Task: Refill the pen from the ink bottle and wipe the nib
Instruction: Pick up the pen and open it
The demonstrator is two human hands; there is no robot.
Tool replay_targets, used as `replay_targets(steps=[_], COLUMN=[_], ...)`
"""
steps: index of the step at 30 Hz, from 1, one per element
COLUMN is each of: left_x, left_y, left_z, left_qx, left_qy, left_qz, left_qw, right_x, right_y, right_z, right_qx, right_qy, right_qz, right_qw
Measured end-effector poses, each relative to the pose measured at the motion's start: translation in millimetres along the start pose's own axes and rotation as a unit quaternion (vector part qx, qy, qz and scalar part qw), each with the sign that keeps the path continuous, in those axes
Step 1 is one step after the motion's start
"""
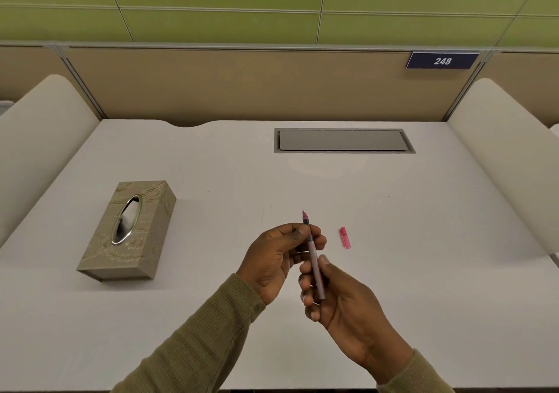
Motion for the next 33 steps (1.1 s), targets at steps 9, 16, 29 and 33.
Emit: replay_targets(steps=[9,16,29,33], left_x=[-8,-15,-25,-26], left_y=[1,2,6,8], left_z=[5,8,15,19], left_qx=[-0.002,-0.004,-0.013,-0.014], left_qy=[0.0,-0.001,-0.006,-0.011], left_qz=[-0.003,-0.006,-0.014,-0.024], left_qw=[1.0,1.0,1.0,1.0], right_x=[8,13,29,32], right_y=[-4,-9,-12,-15], right_z=[2,5,4,8], right_qx=[-0.01,-0.007,-0.02,-0.006], right_qy=[0.012,0.014,0.022,0.007], right_qz=[0.004,0.004,0.026,0.033], right_qw=[1.0,1.0,0.999,0.999])
Point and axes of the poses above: each hand's wrist, its own y-axis towards the middle knuckle, its own x-axis out of the back of the hand, z = x × y, the point moved 7 cm from there along y, towards the middle knuckle, and after that the axes turned 1 degree about -y, right-handed, at the moved point
